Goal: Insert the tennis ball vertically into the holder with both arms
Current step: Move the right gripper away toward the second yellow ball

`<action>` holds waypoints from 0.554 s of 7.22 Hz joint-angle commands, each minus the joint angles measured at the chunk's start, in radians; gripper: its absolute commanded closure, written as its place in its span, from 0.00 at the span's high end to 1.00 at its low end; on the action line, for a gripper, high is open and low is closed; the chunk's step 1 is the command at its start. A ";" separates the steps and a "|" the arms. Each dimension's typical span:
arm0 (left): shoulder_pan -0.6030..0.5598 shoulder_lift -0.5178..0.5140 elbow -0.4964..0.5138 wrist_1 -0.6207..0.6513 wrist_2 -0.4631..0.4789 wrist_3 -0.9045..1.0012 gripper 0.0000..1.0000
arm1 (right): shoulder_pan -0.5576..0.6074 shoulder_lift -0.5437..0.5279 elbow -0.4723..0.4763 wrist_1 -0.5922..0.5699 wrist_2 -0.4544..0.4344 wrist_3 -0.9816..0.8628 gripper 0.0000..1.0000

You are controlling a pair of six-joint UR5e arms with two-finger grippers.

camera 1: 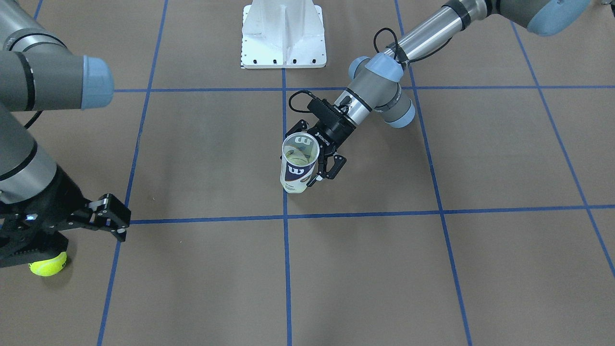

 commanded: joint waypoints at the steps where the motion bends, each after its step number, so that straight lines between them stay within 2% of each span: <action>1: -0.001 0.000 0.000 0.002 0.000 0.000 0.99 | 0.055 -0.057 -0.097 0.082 0.012 -0.141 0.99; 3: -0.001 0.000 0.000 0.002 0.000 0.000 0.99 | 0.056 -0.159 -0.175 0.296 0.019 -0.147 0.99; 4: -0.001 0.000 0.000 0.002 0.000 0.000 0.99 | 0.057 -0.170 -0.203 0.320 0.019 -0.185 0.99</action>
